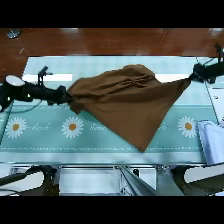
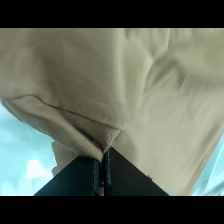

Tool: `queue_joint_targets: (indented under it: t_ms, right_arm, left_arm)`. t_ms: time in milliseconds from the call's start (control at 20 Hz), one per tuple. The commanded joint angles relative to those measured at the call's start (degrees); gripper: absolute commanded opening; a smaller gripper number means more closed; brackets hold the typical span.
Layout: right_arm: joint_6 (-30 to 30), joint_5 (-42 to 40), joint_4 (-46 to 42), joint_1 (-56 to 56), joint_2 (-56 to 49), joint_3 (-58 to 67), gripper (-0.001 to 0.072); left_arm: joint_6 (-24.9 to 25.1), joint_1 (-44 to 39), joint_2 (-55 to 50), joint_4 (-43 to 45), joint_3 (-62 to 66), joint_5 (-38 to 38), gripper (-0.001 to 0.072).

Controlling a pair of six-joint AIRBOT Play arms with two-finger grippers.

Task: Fold the shirts.

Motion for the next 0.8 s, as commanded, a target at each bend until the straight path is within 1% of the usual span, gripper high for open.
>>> queue_joint_targets:
  t_ms: [0,100,250,300,350,400,450,500,600,700,750]
  right_arm:
    - [3.9,0.7,5.6,-0.1,-11.1,17.8,0.002]
    - [4.0,-0.3,11.5,-0.1,-15.0,21.3,0.002]
    - [4.0,0.5,18.3,-0.1,-18.4,21.2,0.0023]
    - [3.9,1.5,19.0,-0.1,-18.9,21.2,0.011]
    - [3.6,2.7,18.9,-0.2,-18.9,21.2,0.035]
    - [3.2,4.5,19.5,-0.5,-18.6,21.2,0.064]
    - [2.1,7.1,20.2,-1.2,-18.1,21.2,0.0631]
    - [1.5,9.6,19.9,-2.5,-17.3,21.2,0.0631]
    - [1.1,17.8,15.3,-5.5,-15.2,21.1,0.063]
    - [-0.3,23.8,4.9,-8.4,-10.6,17.2,0.063]
    - [-0.2,23.6,-1.3,-9.7,-7.2,13.0,0.063]
  left_arm:
    - [-0.9,-5.0,10.3,-1.4,-12.6,0.9,0.0026]
    - [-1.9,-8.3,12.9,-1.7,-17.1,1.4,0.0027]
    - [-1.9,-12.8,12.5,-1.7,-18.9,3.9,0.0027]
    - [-1.9,-13.1,12.3,-1.8,-18.8,4.3,0.0031]
    - [-1.9,-12.9,12.3,-1.7,-18.5,4.3,0.015]
    - [-1.8,-12.1,12.3,-1.4,-18.1,3.2,0.0576]
    - [-2.1,-10.4,12.2,0.1,-17.1,1.7,0.0704]
    - [-2.5,-8.1,12.3,2.4,-15.5,-0.5,0.0704]
    - [-6.4,-1.4,12.3,9.0,-11.9,-4.6,0.0704]
    - [-7.5,6.0,12.6,12.8,-10.9,-5.0,0.0703]
    - [-8.6,9.1,12.5,12.8,-11.3,-4.7,0.0703]
